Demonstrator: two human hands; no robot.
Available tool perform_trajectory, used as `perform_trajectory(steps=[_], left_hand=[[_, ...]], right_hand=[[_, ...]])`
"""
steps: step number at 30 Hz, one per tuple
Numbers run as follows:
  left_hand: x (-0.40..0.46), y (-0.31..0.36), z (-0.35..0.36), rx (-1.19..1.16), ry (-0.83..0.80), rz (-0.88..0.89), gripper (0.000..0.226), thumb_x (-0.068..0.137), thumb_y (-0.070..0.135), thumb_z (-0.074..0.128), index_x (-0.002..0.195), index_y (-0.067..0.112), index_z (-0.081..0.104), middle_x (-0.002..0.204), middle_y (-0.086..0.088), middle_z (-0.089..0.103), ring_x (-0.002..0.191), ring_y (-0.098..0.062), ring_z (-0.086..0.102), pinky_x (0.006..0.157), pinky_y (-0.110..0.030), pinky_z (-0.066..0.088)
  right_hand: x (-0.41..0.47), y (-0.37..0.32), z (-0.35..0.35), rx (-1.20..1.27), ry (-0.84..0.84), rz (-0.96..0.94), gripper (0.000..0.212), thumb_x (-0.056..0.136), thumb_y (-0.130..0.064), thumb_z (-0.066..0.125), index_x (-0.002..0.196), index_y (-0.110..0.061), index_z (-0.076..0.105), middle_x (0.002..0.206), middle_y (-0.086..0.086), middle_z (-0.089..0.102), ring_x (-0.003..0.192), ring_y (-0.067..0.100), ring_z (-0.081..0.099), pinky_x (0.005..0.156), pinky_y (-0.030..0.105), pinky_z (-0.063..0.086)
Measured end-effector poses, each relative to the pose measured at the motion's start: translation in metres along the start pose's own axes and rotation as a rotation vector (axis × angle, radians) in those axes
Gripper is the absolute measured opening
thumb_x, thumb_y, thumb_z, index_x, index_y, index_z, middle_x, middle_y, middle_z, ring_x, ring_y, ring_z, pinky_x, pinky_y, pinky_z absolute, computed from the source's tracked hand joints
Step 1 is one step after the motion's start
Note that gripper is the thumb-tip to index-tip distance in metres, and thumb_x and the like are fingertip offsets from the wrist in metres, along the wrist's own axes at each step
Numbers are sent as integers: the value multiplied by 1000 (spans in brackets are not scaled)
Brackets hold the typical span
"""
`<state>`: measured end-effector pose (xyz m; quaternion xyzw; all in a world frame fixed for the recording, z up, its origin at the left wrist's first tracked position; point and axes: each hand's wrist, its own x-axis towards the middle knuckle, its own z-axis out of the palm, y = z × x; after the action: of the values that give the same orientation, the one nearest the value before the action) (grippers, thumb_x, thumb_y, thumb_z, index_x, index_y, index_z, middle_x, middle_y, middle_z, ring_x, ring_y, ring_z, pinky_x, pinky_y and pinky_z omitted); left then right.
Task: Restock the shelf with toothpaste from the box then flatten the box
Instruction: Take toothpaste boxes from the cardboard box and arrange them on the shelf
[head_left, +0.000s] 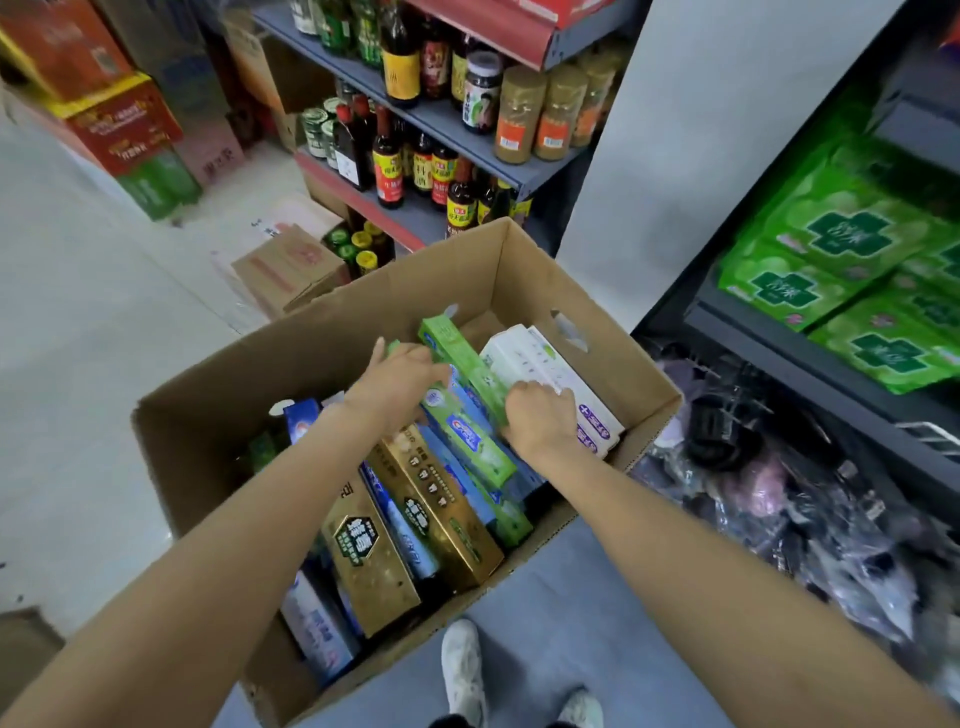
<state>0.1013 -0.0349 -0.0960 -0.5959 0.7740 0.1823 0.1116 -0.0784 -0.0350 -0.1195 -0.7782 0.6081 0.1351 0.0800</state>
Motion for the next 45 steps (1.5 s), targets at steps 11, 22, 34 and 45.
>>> perform_trajectory(steps=[11, 22, 34, 45], left_hand=[[-18, -23, -5, -244, 187, -91, 36, 82, 18, 70, 115, 14, 54, 131, -12, 44, 137, -28, 26, 112, -60, 7], [-10, 47, -52, -1014, 323, 87, 25, 77, 13, 76, 94, 15, 58, 95, 4, 62, 87, -11, 57, 65, -16, 40], [26, 340, -130, -1431, 183, 357, 9, 95, 11, 52, 102, 17, 51, 89, 3, 65, 62, 5, 65, 57, -16, 54], [46, 651, -155, -1365, 178, 604, 17, 92, 29, 59, 108, 25, 56, 117, 0, 66, 107, -16, 63, 96, -38, 50]], right_hand=[[2, 30, -48, 1142, -570, 335, 24, 80, -20, 68, 98, -11, 55, 87, -1, 49, 84, 13, 48, 74, 25, 50], [-56, 124, -90, 2072, -504, 24, 90, 37, -17, 94, 119, -14, 57, 104, 10, 70, 82, 20, 71, 64, 34, 60], [-172, 283, -138, 2243, 128, 59, 46, 46, -13, 44, 85, 3, 63, 80, 14, 67, 71, 29, 66, 66, 33, 58], [-298, 542, -152, 1660, 643, 345, 67, 42, -4, 28, 102, -10, 57, 101, 23, 65, 87, 40, 63, 87, 56, 48]])
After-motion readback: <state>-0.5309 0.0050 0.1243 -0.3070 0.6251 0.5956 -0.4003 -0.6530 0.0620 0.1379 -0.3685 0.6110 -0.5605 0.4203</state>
